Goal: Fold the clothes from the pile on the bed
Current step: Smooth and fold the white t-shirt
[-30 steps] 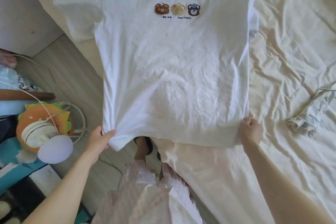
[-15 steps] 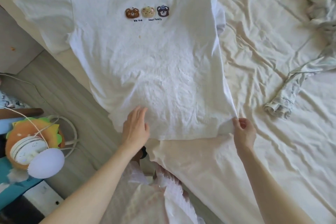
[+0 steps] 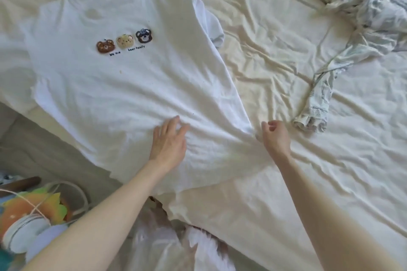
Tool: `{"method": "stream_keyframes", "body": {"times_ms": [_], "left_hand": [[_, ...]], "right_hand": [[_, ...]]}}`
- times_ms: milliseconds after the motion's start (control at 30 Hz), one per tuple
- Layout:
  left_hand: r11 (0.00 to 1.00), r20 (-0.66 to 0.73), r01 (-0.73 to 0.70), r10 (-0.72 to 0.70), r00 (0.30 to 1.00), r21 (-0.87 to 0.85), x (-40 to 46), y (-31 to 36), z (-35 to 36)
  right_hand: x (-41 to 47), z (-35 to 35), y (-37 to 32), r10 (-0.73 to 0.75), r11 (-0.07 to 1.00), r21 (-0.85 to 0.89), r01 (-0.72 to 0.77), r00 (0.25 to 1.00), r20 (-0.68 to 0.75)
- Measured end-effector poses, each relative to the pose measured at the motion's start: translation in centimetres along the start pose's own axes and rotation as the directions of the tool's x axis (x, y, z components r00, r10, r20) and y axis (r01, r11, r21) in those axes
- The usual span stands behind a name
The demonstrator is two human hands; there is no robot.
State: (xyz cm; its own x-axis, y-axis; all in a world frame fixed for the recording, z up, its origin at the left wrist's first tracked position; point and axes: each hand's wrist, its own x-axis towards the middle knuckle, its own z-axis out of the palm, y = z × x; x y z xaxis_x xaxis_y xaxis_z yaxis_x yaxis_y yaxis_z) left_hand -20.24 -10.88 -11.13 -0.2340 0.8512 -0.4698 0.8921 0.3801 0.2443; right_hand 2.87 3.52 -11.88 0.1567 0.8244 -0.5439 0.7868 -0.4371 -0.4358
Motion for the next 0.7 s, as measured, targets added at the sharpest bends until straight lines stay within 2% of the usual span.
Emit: {"method": "stream_keyframes", "body": {"times_ms": [133, 200, 267, 333, 433, 533, 567, 600, 667, 700], "left_hand": [[0.997, 0.062, 0.056, -0.059, 0.996, 0.051, 7.0, -2.3, -3.0], [0.994, 0.071, 0.084, -0.09, 0.993, 0.074, 10.4, -3.6, -4.5], [0.992, 0.042, 0.109, -0.113, 0.993, 0.069, 13.5, -4.8, -5.7], [0.989, -0.009, 0.143, -0.142, 0.99, 0.029, 16.1, -5.5, -6.5], [0.983, -0.063, 0.182, -0.182, 0.981, -0.011, 18.6, -6.1, -6.4], [0.978, -0.025, 0.21, -0.21, 0.977, 0.003, 19.8, -6.6, -4.8], [0.976, -0.009, 0.218, -0.218, 0.976, 0.02, 20.0, -6.8, -4.3], [0.973, 0.004, 0.228, -0.228, 0.974, 0.029, 20.3, -7.0, -3.9], [0.968, 0.024, 0.247, -0.247, 0.969, 0.035, 20.7, -7.3, -3.6], [0.967, 0.031, 0.25, -0.252, 0.967, 0.042, 20.8, -7.3, -3.5]], "right_hand": [[4.5, 1.7, -7.6, -0.138, 0.983, 0.138, 0.124, 0.985, 0.098], [6.5, 3.1, -11.7, -0.173, 0.964, 0.233, 0.127, 0.966, 0.19], [8.3, 4.3, -15.3, -0.149, 0.932, 0.36, 0.035, 0.945, 0.292], [10.1, 5.4, -18.4, -0.066, 0.884, 0.452, -0.12, 0.925, 0.373], [12.2, 6.4, -21.6, 0.051, 0.841, 0.442, -0.312, 0.859, 0.509], [13.6, 7.2, -23.8, 0.094, 0.759, 0.461, -0.46, 0.778, 0.621], [13.7, 7.4, -24.5, 0.097, 0.72, 0.498, -0.483, 0.781, 0.618], [13.9, 7.4, -25.3, 0.09, 0.683, 0.561, -0.467, 0.817, 0.57], [14.8, 6.9, -27.0, 0.006, 0.635, 0.724, -0.27, 0.938, 0.346], [15.3, 6.2, -27.8, -0.082, 0.6, 0.789, -0.131, 0.971, 0.223]]}}
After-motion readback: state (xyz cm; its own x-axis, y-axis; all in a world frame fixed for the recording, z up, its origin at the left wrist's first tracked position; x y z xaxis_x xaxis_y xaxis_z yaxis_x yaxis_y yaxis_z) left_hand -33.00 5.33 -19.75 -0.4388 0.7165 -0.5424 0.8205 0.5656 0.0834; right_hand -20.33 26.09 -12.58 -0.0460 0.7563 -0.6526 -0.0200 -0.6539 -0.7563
